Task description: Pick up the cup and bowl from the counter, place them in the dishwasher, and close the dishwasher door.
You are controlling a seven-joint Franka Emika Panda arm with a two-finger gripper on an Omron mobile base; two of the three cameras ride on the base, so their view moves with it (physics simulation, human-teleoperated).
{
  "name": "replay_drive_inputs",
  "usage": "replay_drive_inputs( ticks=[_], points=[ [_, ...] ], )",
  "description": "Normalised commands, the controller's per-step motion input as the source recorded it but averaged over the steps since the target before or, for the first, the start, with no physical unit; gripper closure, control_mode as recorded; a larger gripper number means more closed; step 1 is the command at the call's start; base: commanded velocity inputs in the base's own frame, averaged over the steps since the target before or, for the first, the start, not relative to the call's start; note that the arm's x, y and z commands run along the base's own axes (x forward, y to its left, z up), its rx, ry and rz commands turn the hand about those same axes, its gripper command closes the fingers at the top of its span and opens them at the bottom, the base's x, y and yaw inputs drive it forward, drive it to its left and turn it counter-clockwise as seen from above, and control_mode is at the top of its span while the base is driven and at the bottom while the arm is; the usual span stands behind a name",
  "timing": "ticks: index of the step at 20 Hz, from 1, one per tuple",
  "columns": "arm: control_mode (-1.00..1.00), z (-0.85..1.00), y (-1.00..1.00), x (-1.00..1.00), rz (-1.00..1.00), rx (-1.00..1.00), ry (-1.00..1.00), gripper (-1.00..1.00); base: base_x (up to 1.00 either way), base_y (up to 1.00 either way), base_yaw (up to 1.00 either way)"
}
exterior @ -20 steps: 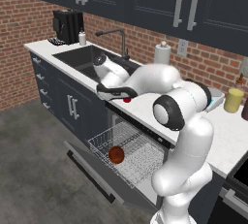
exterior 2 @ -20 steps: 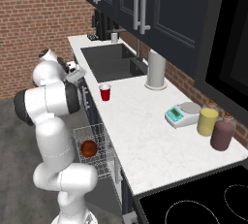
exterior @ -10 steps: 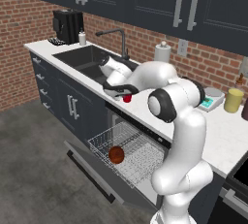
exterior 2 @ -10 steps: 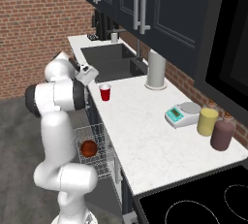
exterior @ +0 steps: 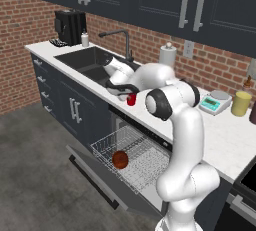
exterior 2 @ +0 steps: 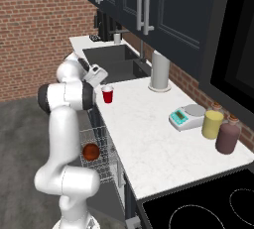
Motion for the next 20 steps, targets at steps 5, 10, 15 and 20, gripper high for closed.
replay_drive_inputs(
  ticks=[5,10,15,20],
  points=[
    [-1.00,-0.30,-0.08,0.36,0.00,0.00,0.04,-1.00,0.00,0.00,0.00],
    [-1.00,-0.31,-0.04,0.21,0.01,0.00,0.03,-1.00,0.00,0.00,0.00],
    [-1.00,-0.24,-0.02,0.05,0.01,0.00,0.02,-1.00,0.00,0.00,0.00],
    [-1.00,-0.14,-0.04,0.08,0.01,0.00,0.01,-1.00,0.00,0.00,0.00]
  ],
)
